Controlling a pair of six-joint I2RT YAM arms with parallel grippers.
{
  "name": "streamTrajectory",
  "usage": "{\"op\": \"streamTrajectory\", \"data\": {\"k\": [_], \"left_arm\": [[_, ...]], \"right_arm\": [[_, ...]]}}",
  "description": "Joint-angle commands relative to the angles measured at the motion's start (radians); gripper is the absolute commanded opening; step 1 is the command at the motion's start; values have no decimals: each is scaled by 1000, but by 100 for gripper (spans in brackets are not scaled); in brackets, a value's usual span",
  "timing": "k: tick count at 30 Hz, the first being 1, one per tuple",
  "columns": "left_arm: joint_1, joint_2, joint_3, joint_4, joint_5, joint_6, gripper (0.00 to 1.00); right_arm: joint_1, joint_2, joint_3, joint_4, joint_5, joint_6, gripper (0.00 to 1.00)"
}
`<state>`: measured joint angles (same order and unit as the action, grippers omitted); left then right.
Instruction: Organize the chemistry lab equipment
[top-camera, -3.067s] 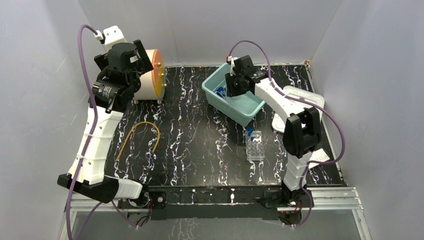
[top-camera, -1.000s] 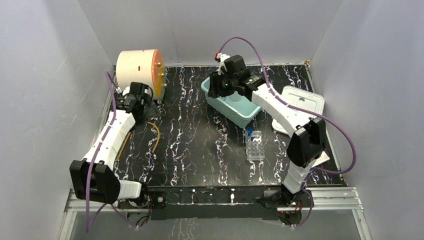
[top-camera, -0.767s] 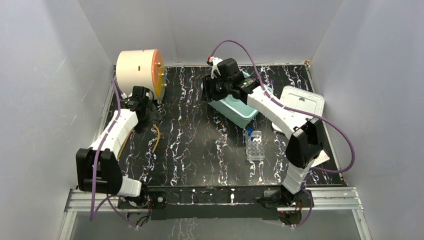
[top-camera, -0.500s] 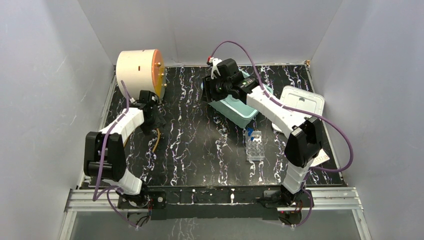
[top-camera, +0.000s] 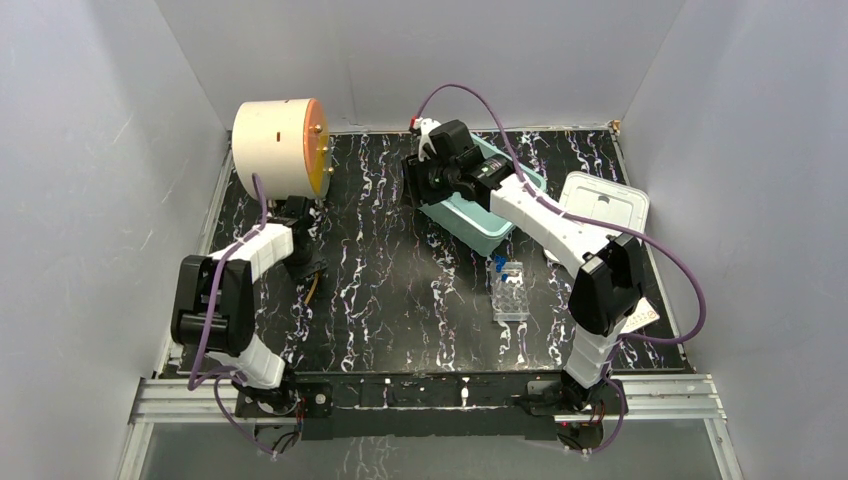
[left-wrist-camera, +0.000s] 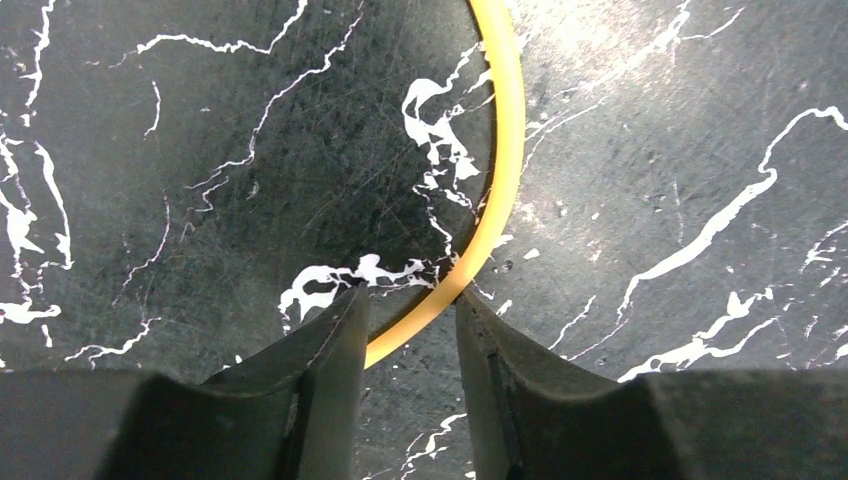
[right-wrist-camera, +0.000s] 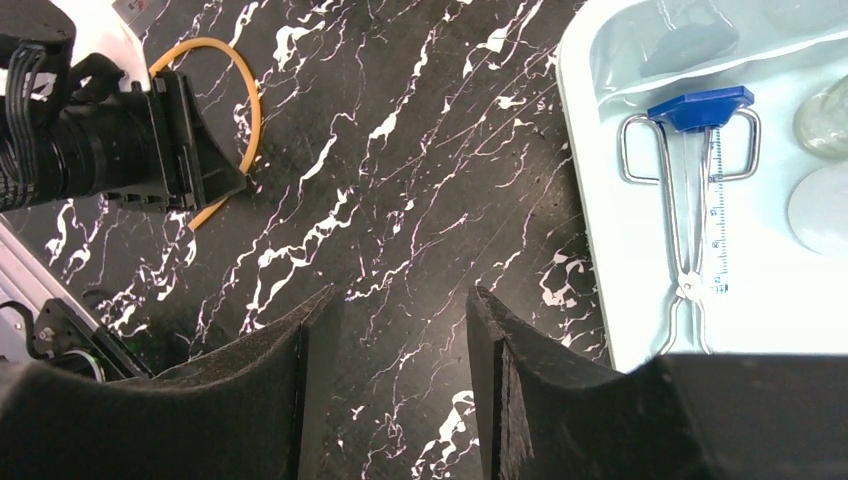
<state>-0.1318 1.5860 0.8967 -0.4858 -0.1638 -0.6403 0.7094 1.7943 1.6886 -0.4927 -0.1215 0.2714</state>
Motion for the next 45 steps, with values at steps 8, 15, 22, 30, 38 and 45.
{"op": "streamTrajectory", "data": {"k": [8,15,22,30,38,45], "left_arm": [[-72,46,69,-106,-5,-3,0],[-157,-62,234,-166,60,-11,0],[-231,-178,240,-110,179,26,0],[-242,-322,156,33,387,72,0],[-252,-372,162,101,485,103,0],[-252,-375,165,132,478,91,0]], "right_arm": [[24,-22,17,28,31,-30,57],[22,-15,-45,62,-57,1,58],[5,57,14,40,-195,74,67],[5,259,272,-131,-325,144,69],[6,417,477,-218,-399,282,70],[19,540,664,-325,-438,339,70]]}}
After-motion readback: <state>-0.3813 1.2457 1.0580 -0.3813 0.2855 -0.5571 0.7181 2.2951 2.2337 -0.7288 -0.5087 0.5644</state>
